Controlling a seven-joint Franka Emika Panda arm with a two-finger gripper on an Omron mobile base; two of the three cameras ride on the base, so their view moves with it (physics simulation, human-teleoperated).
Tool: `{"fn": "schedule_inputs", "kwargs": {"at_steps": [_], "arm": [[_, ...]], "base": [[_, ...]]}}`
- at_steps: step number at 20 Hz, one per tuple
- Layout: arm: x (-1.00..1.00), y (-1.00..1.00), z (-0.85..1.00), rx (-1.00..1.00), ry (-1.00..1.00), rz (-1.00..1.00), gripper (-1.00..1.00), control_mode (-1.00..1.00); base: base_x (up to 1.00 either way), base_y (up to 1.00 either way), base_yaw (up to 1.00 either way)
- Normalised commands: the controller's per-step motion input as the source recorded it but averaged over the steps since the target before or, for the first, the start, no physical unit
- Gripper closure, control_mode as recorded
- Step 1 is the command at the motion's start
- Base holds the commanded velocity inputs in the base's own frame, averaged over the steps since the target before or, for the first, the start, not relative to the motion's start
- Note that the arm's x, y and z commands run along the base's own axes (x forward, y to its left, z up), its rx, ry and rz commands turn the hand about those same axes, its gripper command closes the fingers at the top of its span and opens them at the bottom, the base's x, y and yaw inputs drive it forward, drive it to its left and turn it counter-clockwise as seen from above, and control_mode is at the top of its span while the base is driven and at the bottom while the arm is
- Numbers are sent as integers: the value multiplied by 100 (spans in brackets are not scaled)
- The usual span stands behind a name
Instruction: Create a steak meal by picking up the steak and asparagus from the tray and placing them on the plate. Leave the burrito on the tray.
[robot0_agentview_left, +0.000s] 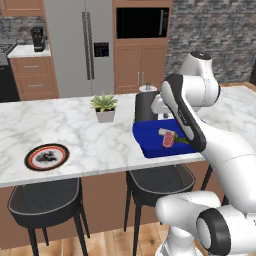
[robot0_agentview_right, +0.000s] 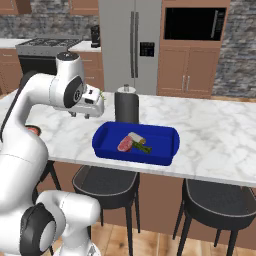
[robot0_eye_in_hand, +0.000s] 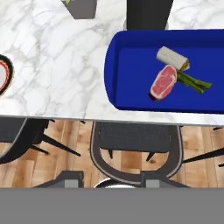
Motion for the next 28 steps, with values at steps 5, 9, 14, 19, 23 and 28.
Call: {"fn": "schedule_inputs", "kwargs": {"at_steps": [5, 9, 14, 19, 23, 28], "arm": [[11, -7, -17, 0, 0, -1, -100, -100], [3, -38, -44, 0, 0, -2, -100, -100], [17, -80, -26, 4, 1, -4, -100, -100], [30, -55, -38, 11, 9, -4, -100, -100], [29, -11, -32, 4, 16, 0, -100, -100], [25, 4, -32, -1, 19, -4, -100, -100]], "base": [[0, 0, 0], [0, 0, 0], [0, 0, 0], [0, 0, 0], [0, 0, 0], [0, 0, 0]]}}
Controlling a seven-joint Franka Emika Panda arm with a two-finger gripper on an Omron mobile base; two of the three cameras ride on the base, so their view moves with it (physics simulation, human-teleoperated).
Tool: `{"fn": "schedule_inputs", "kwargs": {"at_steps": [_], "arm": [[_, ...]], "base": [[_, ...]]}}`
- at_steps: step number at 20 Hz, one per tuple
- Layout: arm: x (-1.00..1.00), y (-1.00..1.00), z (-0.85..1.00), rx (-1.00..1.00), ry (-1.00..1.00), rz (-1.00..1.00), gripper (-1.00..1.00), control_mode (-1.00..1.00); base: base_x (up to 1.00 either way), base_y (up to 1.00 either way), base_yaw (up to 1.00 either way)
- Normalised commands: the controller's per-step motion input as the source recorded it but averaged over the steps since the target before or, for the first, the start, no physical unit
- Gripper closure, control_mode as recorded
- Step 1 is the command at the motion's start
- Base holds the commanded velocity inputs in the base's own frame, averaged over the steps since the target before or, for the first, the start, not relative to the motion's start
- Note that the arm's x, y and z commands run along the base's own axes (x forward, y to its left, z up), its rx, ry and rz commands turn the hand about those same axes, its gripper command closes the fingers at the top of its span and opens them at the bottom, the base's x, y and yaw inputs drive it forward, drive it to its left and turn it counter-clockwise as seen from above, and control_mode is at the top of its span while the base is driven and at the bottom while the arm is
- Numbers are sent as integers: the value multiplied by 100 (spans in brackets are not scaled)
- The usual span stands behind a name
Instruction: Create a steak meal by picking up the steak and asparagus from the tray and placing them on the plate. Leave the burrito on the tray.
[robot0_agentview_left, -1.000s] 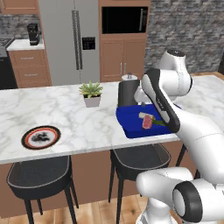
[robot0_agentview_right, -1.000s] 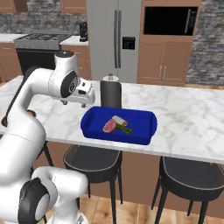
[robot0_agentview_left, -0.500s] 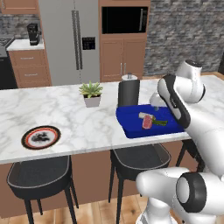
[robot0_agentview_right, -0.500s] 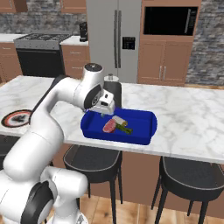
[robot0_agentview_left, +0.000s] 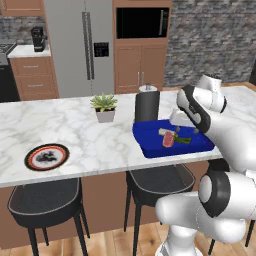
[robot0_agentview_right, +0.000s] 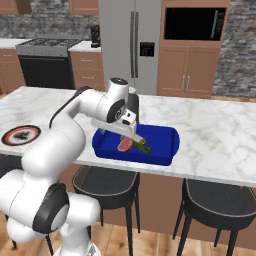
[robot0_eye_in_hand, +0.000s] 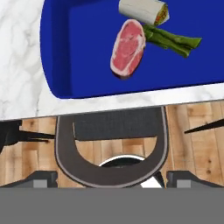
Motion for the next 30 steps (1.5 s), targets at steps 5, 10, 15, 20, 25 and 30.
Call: {"fn": "schedule_inputs", "kwargs": {"at_steps": [5, 10, 15, 20, 25, 30], "arm": [[32, 13, -43, -9, 14, -10, -100, -100], [32, 10, -44, -8, 5, -12, -100, -100], [29, 0, -32, -1, 0, -11, -100, -100], [30, 0, -30, 0, 0, -11, -100, -100], [41, 0, -37, 0, 0, -8, -100, -100], [43, -7, -30, 0, 4, -3, -100, -100]], "base": [[0, 0, 0], [0, 0, 0], [0, 0, 0], [0, 0, 0], [0, 0, 0], [0, 0, 0]]}}
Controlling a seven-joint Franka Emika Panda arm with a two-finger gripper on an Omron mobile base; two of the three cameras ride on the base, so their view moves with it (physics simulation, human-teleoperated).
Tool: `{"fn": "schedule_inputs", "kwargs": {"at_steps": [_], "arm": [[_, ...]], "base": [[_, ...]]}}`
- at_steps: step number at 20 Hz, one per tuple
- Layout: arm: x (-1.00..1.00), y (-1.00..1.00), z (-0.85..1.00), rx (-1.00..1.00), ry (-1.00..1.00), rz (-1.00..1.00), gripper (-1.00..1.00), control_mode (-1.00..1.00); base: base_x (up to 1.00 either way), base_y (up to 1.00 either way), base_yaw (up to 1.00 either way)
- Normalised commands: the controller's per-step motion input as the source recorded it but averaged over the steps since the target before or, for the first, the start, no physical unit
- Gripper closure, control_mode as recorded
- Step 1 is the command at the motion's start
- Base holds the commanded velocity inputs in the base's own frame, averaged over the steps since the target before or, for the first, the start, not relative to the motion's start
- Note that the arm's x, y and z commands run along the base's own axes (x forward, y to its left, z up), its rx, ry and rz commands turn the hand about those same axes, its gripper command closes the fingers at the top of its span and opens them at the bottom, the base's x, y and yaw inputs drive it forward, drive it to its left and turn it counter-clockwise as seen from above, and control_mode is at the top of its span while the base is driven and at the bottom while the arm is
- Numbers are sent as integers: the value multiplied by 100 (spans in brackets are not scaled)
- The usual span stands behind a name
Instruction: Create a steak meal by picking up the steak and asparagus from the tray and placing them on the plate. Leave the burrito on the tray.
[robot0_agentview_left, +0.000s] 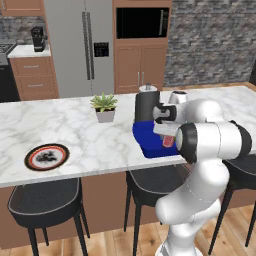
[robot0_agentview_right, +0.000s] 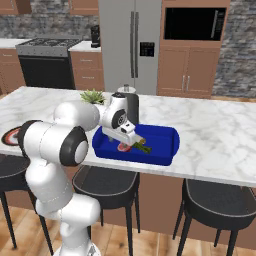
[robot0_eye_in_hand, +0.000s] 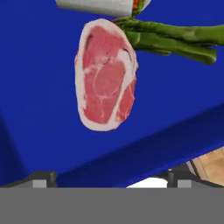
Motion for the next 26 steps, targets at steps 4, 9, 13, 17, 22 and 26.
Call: {"fn": "schedule_inputs", "kwargs": {"at_steps": [4, 9, 13, 17, 22, 26], "arm": [[35, -16, -16, -1, 1, 0, -100, -100], [16, -24, -17, 0, 0, 0, -100, -100], [26, -6, -22, -1, 0, 0, -100, -100], [33, 0, -23, 0, 0, 0, -100, -100], [28, 0, -22, 0, 0, 0, -100, -100], [13, 0, -30, 0, 0, 1, -100, -100]], "base": [[0, 0, 0], [0, 0, 0], [0, 0, 0], [0, 0, 0], [0, 0, 0], [0, 0, 0]]}}
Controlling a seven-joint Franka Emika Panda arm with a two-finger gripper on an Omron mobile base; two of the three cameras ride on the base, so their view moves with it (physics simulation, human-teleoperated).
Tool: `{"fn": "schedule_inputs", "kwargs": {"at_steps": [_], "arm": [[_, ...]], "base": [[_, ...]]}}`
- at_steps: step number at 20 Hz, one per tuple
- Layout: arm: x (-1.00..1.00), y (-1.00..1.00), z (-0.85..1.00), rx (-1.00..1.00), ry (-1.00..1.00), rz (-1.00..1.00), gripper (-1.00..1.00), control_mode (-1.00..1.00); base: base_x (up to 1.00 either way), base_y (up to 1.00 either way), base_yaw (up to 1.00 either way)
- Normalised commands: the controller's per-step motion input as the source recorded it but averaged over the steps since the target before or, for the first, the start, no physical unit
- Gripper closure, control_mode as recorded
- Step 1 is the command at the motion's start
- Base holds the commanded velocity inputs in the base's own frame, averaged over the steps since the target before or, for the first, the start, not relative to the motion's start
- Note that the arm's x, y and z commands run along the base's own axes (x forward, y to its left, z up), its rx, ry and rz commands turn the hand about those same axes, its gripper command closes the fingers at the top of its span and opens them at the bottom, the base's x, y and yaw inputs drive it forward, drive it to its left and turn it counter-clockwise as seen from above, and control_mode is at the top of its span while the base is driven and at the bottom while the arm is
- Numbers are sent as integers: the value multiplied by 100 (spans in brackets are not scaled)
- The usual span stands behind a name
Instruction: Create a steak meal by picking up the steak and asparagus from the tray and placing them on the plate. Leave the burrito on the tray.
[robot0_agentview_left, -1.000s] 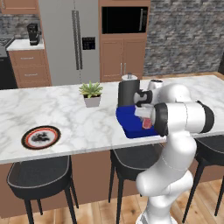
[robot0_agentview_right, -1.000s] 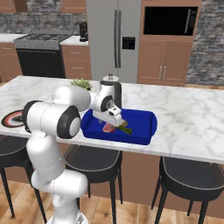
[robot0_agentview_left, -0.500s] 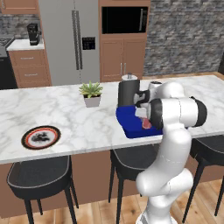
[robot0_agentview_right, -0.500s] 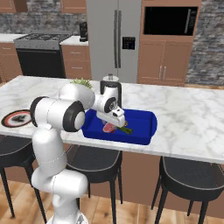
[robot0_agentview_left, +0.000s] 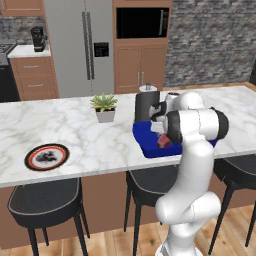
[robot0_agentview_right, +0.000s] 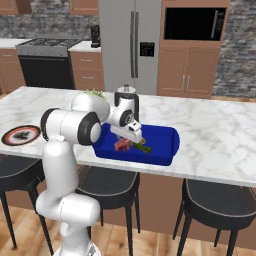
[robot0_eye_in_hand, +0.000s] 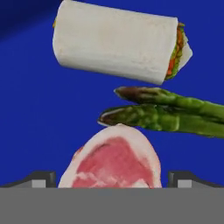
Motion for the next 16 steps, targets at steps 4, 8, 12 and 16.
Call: {"fn": "schedule_inputs", "kwargs": {"at_steps": [4, 8, 12, 16], "arm": [[0, 0, -51, 0, 0, 1, -100, -100], [-3, 0, -62, 0, 0, 0, -100, -100], [-2, 1, -46, 0, 0, 0, 100, -100], [-5, 0, -1, 0, 0, 0, 100, -100]], "base": [[0, 0, 0], [0, 0, 0], [0, 0, 0], [0, 0, 0]]}}
